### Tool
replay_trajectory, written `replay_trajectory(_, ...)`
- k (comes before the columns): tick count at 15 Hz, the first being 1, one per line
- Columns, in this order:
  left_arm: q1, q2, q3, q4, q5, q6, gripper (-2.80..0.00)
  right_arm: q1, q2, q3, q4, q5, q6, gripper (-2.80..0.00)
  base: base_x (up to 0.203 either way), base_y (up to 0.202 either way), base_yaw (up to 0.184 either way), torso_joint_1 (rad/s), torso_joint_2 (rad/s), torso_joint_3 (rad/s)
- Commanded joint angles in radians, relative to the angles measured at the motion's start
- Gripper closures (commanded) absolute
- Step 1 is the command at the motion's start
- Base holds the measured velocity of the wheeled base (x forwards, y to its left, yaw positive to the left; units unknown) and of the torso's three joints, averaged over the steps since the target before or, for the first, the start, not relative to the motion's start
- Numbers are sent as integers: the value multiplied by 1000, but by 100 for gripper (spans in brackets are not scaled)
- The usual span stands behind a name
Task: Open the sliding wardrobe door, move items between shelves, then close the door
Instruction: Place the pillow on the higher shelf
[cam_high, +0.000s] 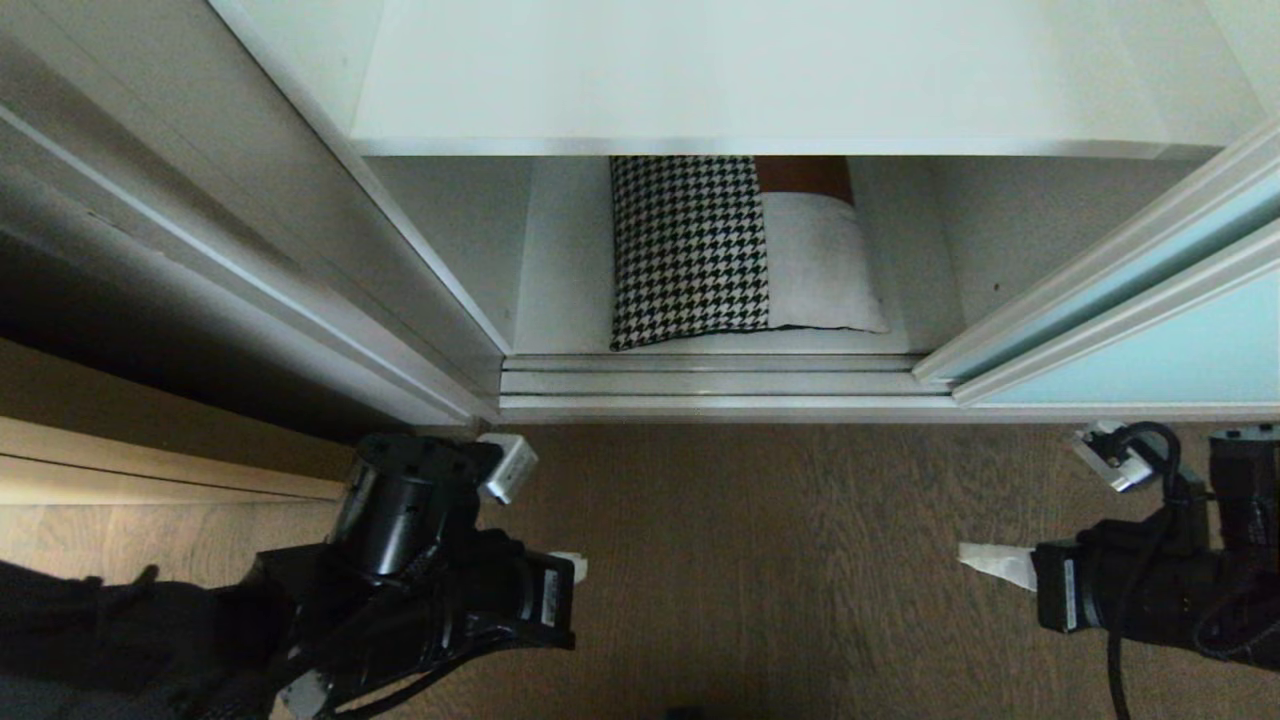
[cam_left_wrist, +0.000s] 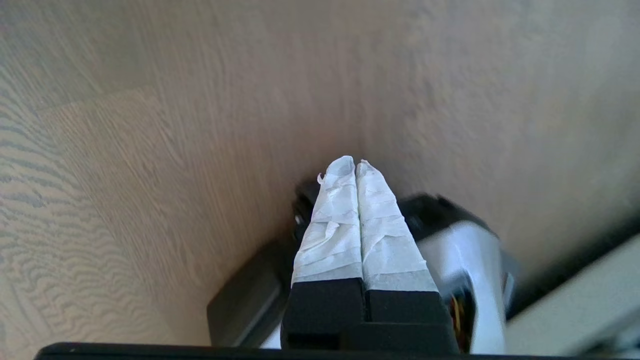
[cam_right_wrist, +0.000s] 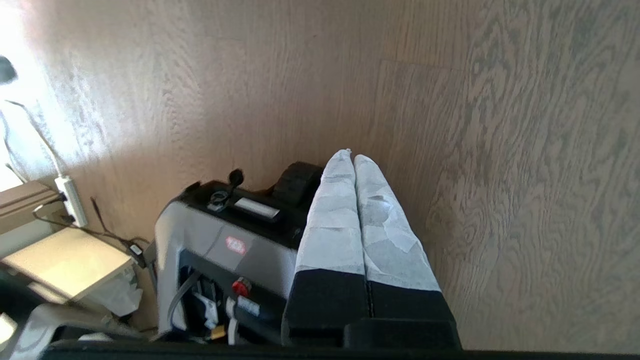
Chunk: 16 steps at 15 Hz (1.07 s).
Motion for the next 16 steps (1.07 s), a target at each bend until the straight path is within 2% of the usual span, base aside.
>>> replay_trajectory(1, 3, 117, -22, -32, 20, -10, 0, 1, 114, -4, -50, 1, 3, 0, 0, 0, 0, 0, 0, 0)
replay_trajectory(4, 39, 244, -101, -151, 76, -64, 0, 1, 234, -40, -198, -39, 53, 0, 0, 0, 0, 0, 0, 0)
replay_trajectory(6, 99, 295, -173, -160, 94, -78, 0, 1, 280, -71, -268, -51, 82, 0, 0, 0, 0, 0, 0, 0)
replay_trajectory(10, 180, 386, -298, -154, 95, -96, 0, 0, 283, -115, -275, -8, 78, 0, 0, 0, 0, 0, 0, 0)
replay_trajectory(11, 184, 398, -313, -155, 95, -117, 0, -2, 292, -128, -276, -1, 78, 0, 0, 0, 0, 0, 0, 0)
replay_trajectory(16, 200, 460, -423, -154, 96, -132, 0, -17, 369, -150, -338, 0, 83, 0, 0, 0, 0, 0, 0, 0)
